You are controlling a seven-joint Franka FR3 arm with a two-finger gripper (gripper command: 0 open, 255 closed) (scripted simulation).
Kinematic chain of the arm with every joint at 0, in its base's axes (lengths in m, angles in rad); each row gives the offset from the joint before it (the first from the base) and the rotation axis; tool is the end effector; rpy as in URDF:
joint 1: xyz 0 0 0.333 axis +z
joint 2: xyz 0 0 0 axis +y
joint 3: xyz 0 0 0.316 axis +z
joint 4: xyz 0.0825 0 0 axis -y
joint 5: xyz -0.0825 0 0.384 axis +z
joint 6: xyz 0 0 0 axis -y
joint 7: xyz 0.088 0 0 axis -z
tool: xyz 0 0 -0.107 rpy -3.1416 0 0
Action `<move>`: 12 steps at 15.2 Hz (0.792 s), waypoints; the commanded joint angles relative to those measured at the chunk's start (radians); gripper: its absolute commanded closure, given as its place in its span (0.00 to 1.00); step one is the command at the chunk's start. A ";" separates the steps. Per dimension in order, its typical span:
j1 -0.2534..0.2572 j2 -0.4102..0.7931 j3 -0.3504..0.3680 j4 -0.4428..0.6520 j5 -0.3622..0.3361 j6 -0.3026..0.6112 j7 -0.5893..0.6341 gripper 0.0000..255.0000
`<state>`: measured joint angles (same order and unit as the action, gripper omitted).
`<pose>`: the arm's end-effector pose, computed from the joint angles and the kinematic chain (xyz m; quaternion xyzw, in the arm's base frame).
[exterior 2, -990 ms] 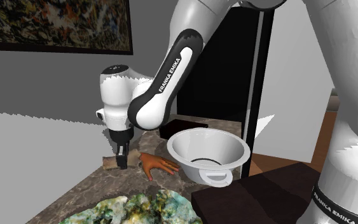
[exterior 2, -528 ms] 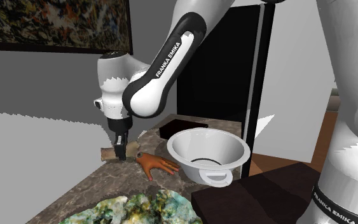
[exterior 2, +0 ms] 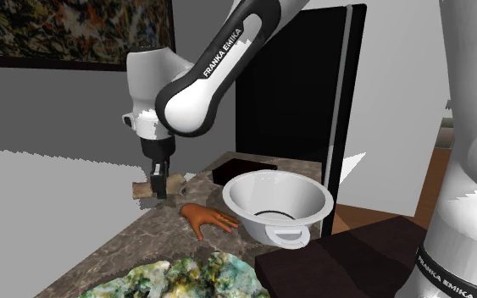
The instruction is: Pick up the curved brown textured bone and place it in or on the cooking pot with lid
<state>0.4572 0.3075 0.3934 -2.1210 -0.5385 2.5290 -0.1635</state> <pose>0.3860 0.4413 0.2881 0.7544 0.6432 0.1032 0.0803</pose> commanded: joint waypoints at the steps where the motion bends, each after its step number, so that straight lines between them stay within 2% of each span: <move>1: -0.007 -0.023 0.010 -0.002 0.023 -0.017 -0.018 1.00; 4: -0.016 -0.049 0.023 0.002 0.052 -0.042 -0.043 1.00; 12: -0.147 -0.259 -0.003 -0.287 0.168 0.105 -0.242 1.00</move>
<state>0.3243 0.0747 0.3945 -2.3773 -0.3901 2.6200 -0.3737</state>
